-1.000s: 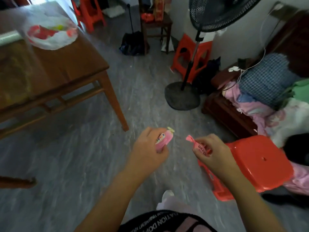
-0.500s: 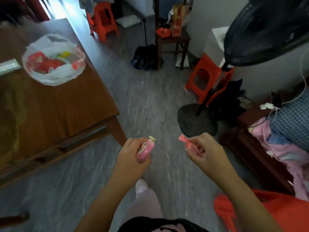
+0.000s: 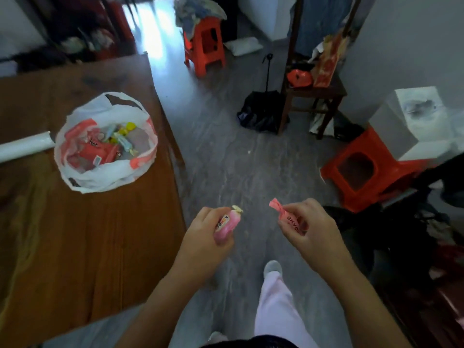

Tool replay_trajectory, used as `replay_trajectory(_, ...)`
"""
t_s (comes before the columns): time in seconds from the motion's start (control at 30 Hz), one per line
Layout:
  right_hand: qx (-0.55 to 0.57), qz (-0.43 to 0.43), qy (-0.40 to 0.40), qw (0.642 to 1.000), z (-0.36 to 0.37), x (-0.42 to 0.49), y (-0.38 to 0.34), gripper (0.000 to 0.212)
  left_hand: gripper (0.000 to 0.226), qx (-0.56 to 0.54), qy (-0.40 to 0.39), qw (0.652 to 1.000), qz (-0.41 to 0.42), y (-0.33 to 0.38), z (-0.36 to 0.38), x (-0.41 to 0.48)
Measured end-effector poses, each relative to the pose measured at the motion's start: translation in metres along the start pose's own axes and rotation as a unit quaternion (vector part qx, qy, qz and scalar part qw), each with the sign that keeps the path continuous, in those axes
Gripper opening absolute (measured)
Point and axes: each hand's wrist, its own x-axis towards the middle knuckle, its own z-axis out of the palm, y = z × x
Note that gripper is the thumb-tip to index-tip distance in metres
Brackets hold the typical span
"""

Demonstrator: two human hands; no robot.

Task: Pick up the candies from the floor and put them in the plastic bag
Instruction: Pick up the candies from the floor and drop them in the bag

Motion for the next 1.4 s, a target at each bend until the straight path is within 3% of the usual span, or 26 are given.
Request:
replay_trajectory(0.1,0.016,-0.064,0.006,0.998,-0.006,0.085,0.003,0.011,0.036,0.013,0.064,0.997,-0.039,0.003,-0.006,0.043)
replay_trajectory(0.2,0.037,-0.13,-0.037,0.99,-0.007,0.152,-0.006,0.012,0.036,0.036,0.13,0.986,-0.098,0.008,-0.025,0.072)
replay_trajectory(0.4,0.083,-0.218,-0.137,0.963,0.021,0.232,-0.023,0.008,0.034,0.049,0.263,0.934,-0.238,0.008,-0.044,0.098)
replay_trajectory(0.77,0.091,-0.264,-0.243,0.929,0.101,0.36,-0.067,0.009,0.037,0.077,0.344,0.886,-0.301,-0.068,-0.093,0.179)
replay_trajectory(0.97,0.052,-0.321,-0.288,0.901,0.151,0.444,-0.138,0.013,0.037,0.053,0.417,0.834,-0.357,-0.123,-0.151,0.218)
replay_trajectory(1.13,0.038,-0.386,-0.366,0.846,0.218,0.466,-0.19,0.015,0.038,0.034,0.453,0.781,-0.429,-0.154,-0.165,0.211)
replay_trajectory(1.27,0.036,-0.421,-0.476,0.771,0.265,0.455,-0.203,0.018,0.036,-0.003,0.481,0.749,-0.455,-0.154,-0.148,0.2)
replay_trajectory(1.4,0.015,-0.466,-0.54,0.701,0.301,0.448,-0.21,0.024,0.032,-0.027,0.534,0.692,-0.485,-0.145,-0.132,0.201)
